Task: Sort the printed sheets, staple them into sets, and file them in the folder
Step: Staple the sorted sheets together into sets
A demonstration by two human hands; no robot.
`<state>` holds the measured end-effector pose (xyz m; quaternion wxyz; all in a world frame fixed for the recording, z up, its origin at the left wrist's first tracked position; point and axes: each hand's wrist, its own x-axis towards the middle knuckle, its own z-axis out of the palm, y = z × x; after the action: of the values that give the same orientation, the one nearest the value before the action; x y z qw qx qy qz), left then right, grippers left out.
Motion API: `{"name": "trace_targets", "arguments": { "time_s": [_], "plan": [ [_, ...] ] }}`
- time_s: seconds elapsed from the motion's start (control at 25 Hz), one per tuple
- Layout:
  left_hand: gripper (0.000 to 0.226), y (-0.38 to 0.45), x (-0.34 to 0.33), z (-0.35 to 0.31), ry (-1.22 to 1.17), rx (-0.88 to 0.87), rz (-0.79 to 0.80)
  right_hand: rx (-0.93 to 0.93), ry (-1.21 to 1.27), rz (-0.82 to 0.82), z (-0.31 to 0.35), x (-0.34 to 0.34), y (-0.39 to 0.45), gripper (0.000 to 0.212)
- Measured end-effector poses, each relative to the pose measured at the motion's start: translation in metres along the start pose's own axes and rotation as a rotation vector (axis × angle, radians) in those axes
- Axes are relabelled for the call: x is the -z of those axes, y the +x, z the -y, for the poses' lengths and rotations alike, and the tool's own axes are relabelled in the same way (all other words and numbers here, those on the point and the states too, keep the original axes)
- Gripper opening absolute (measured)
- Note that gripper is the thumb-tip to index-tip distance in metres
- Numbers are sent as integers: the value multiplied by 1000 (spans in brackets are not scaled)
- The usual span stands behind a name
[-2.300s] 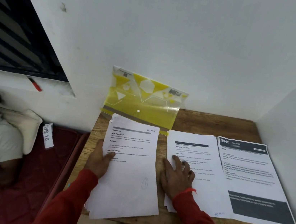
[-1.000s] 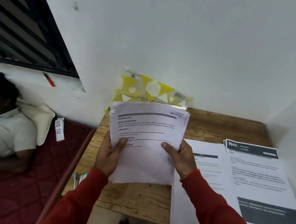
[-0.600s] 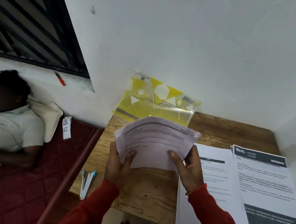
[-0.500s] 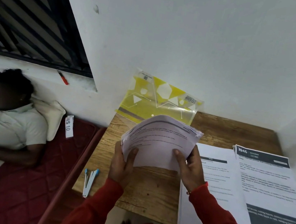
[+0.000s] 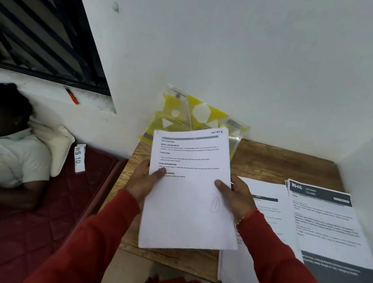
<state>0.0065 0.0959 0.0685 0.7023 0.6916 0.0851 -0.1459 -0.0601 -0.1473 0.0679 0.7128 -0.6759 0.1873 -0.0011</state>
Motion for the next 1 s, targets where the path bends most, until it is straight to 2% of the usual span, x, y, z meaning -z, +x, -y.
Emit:
{"name": "trace_targets", "arguments": {
  "time_s": [0.08, 0.16, 0.32, 0.56, 0.76, 1.0],
  "plan": [
    [23, -8, 0, 5, -46, 103, -3, -26, -17, -61, -12, 0, -2, 13],
    [22, -19, -1, 17, -43, 125, 29, -25, -32, -105, -22, 0, -5, 14],
    [26, -29, -4, 43, 127, 20, 33, -47, -89, -93, -38, -2, -9, 16],
    [23, -37, -3, 45, 144, 26, 34, -32, -121, -91, -43, -2, -11, 20],
    [23, -29, 0, 49, 233, -35, 48, -40, -164, -101, -48, -2, -8, 18],
    [31, -21, 3, 72, 332, 130, 73, -77, -345, -84, -58, 0, 3, 28]
  ]
}}
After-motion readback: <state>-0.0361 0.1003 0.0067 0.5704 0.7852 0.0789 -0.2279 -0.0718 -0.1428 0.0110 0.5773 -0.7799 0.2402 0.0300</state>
